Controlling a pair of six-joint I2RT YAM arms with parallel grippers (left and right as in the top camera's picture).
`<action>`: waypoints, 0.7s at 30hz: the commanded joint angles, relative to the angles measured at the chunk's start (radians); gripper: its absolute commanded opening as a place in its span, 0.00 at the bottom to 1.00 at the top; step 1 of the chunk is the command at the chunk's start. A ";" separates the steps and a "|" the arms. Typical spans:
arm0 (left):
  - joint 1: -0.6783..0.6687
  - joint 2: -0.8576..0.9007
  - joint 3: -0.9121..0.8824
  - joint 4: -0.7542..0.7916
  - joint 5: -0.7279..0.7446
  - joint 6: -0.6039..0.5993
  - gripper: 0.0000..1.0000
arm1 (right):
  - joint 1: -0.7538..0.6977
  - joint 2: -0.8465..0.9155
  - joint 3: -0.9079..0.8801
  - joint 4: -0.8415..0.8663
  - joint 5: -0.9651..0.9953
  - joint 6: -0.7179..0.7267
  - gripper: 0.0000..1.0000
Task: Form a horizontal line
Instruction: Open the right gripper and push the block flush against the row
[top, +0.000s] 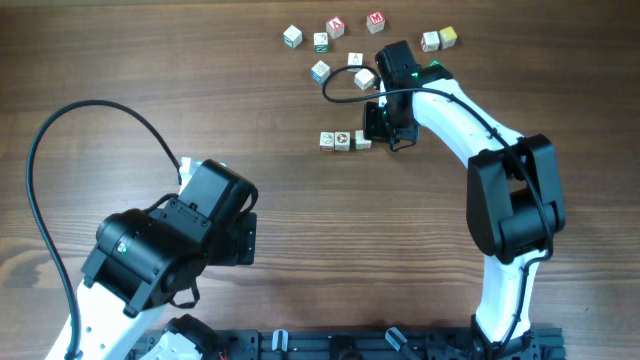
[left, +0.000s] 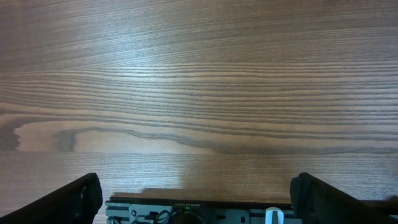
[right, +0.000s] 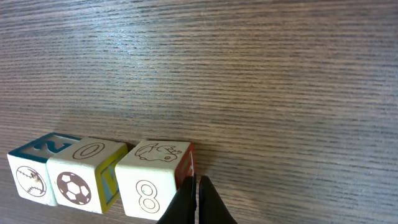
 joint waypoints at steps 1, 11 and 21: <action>0.004 0.000 -0.005 0.003 -0.016 0.001 1.00 | 0.002 0.022 0.006 0.005 -0.027 -0.076 0.05; 0.004 0.000 -0.005 0.003 -0.016 0.001 1.00 | 0.002 0.023 0.006 0.013 -0.071 -0.133 0.05; 0.004 0.000 -0.005 0.002 -0.016 0.001 1.00 | 0.002 0.022 0.006 0.018 -0.072 -0.131 0.05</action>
